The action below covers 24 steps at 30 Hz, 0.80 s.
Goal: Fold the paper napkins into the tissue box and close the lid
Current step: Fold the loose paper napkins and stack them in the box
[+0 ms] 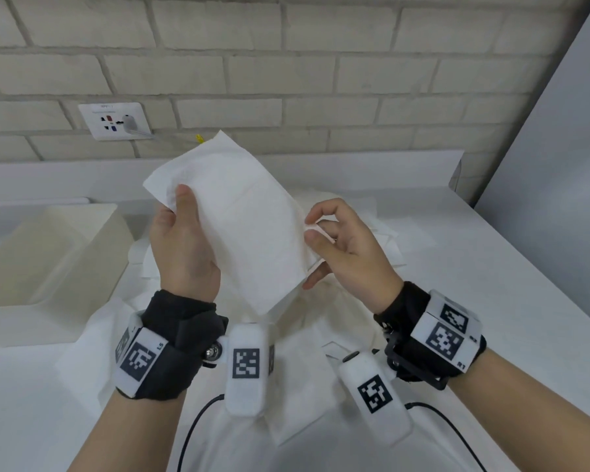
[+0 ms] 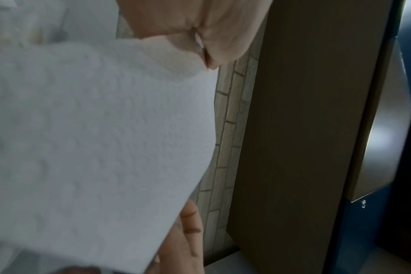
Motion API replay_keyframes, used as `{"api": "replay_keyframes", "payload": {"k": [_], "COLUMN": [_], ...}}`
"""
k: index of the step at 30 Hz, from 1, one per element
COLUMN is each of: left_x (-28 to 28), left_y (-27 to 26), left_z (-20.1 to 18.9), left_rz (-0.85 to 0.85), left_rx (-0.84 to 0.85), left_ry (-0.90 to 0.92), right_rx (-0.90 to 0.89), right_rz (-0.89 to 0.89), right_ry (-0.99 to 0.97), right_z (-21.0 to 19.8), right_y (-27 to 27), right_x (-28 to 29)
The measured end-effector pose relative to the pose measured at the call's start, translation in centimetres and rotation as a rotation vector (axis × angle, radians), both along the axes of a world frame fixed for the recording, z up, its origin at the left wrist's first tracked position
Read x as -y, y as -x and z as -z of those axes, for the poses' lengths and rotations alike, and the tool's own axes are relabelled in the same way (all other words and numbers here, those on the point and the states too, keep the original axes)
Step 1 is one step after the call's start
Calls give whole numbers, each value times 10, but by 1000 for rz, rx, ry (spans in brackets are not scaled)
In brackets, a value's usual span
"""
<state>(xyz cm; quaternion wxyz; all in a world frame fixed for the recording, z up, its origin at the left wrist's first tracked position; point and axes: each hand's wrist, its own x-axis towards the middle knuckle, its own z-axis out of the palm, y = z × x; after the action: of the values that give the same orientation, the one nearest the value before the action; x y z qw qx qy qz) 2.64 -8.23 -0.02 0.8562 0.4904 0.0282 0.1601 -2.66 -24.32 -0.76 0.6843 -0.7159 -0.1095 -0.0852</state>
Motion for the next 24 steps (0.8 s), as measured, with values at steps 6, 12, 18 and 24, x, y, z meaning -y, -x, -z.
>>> {"api": "replay_keyframes", "payload": {"k": [6, 12, 18, 24], "left_x": [0, 3, 3, 4], "left_y": [1, 4, 2, -1], "left_z": [1, 1, 0, -3], "left_rz": [-10, -58, -39, -2], "left_rx": [42, 131, 159, 171], "left_ry": [-71, -144, -117, -64], "right_rx": [-119, -158, -150, -103], "right_rz": [-39, -170, 3, 128], "right_ry": [32, -16, -95, -180], "right_z": [1, -1, 5, 2], "right_y": [-3, 0, -1, 3], "right_x": [-1, 1, 2, 10]}}
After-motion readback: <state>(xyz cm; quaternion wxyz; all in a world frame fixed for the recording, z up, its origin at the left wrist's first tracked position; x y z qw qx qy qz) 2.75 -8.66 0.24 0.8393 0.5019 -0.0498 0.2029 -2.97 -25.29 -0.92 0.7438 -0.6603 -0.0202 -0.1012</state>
